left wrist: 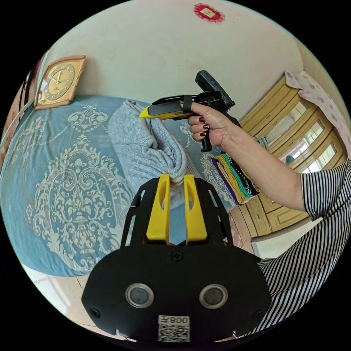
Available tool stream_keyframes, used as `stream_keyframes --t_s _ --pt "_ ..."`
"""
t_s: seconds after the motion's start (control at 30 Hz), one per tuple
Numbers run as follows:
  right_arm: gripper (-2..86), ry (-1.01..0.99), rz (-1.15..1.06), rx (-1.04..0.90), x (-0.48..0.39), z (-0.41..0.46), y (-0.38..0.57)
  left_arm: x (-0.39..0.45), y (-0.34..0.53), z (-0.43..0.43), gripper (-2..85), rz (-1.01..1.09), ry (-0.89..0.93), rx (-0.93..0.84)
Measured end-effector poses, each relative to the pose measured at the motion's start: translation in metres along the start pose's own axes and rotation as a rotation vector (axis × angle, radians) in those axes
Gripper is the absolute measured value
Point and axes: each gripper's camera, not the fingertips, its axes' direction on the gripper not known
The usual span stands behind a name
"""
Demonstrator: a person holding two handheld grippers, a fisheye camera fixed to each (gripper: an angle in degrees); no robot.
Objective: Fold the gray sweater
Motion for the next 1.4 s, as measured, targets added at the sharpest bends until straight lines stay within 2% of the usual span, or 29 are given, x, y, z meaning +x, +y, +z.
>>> stream_keyframes --t_s 0.17,0.37,0.67,0.8,0.97,1.1,1.17,1.2,1.27,1.4 --pt "2.6 -0.068 0.150 0.081 0.115 -0.065 0.079 0.065 -0.047 0.057 6.8 0.108 0.035 -0.133" --pt "2.6 -0.113 0.315 0.076 0.224 -0.074 0.148 0.130 -0.083 0.127 6.9 0.175 -0.010 -0.312" --pt "2.6 -0.258 0.382 0.116 0.299 -0.066 0.206 0.182 -0.117 0.170 7.2 0.169 -0.047 -0.403" --pt "1.8 -0.219 0.382 0.159 0.299 -0.078 0.226 0.210 -0.128 0.175 8.0 0.218 -0.091 -0.400" --pt "0.3 -0.071 0.219 0.247 0.222 -0.094 0.264 0.239 -0.134 0.181 8.4 0.297 -0.167 -0.396" --pt "0.1 -0.001 0.085 0.081 0.172 -0.041 0.268 0.248 -0.140 0.182 8.2 0.305 -0.185 -0.391" --pt "0.1 0.216 0.068 -0.014 0.164 -0.005 0.273 0.249 -0.142 0.176 7.8 0.313 -0.175 -0.382" --pt "0.1 0.240 0.069 -0.018 0.164 -0.001 0.274 0.247 -0.142 0.167 7.3 0.311 -0.171 -0.365" --pt "0.1 0.169 0.114 0.015 0.173 0.000 0.283 0.238 -0.141 0.149 6.2 0.281 -0.183 -0.313" --pt "0.0 0.145 0.128 0.035 0.178 0.006 0.298 0.181 -0.135 0.128 3.2 0.052 -0.213 -0.266"
